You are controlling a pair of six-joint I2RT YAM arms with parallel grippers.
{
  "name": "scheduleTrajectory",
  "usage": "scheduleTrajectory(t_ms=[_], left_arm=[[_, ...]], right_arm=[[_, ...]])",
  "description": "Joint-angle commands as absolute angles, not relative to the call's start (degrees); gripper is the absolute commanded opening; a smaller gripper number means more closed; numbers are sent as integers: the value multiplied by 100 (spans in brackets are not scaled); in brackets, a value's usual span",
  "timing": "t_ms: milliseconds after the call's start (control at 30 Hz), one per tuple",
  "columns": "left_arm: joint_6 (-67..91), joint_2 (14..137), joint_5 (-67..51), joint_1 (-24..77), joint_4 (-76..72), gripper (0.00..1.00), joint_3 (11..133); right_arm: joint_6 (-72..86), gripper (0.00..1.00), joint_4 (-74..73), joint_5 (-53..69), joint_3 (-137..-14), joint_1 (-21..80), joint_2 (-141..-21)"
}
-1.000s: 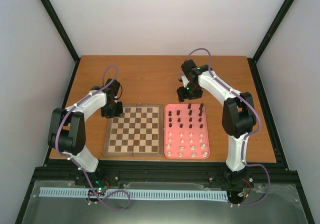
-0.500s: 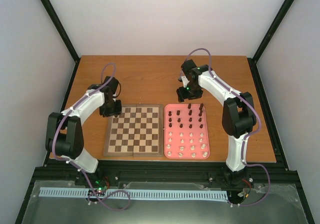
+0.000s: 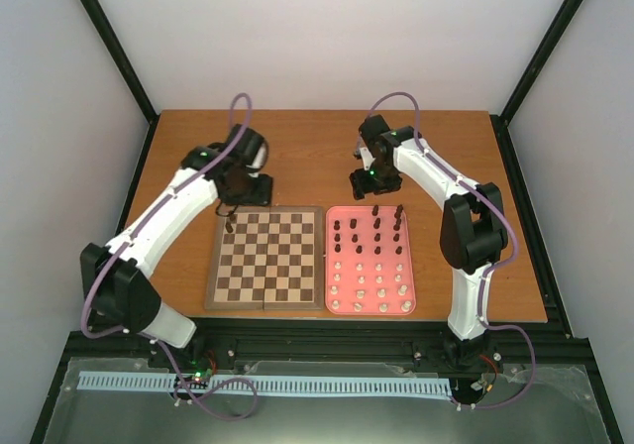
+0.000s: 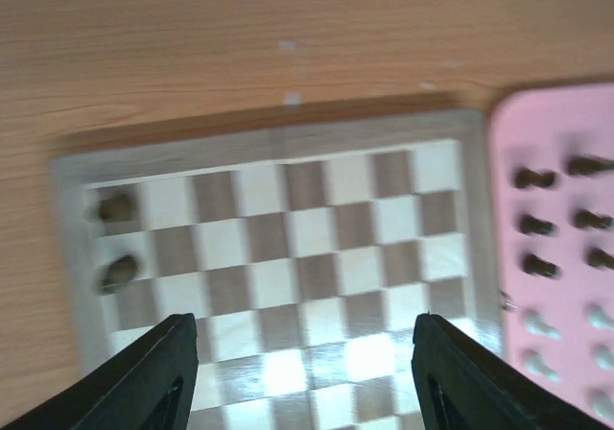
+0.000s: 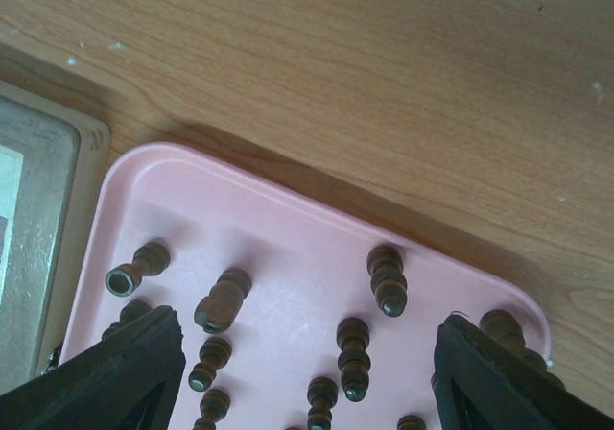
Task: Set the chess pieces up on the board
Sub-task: Place the chess piece on the chessboard, then pick up the chess piece from the storage box.
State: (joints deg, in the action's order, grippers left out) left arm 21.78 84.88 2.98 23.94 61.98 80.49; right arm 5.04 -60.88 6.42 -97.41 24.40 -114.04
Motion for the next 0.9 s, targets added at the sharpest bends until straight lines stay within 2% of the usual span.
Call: scheduleTrajectory(t_ms=[0, 133, 233, 533, 867], left_arm=[[2480, 9132, -59, 3133, 6093, 69, 8480], [2352, 9921, -162, 3706, 5967, 68, 8978], [2217, 10486, -298, 4033, 5881, 67, 9315], [2070, 11493, -512, 4443, 5866, 63, 10096], [2173, 11081, -507, 4507, 5904, 57, 9602]], right_arm=[[583, 71, -6091, 494, -10018, 2388, -11180], [698, 73, -6060, 234, -10161, 2380, -11005], [808, 79, -6012, 16, -10194, 2316, -10876], [914, 80, -5937, 4, -10037, 1788, -10644], [817, 80, -5801, 37, -9635, 1474, -10370]])
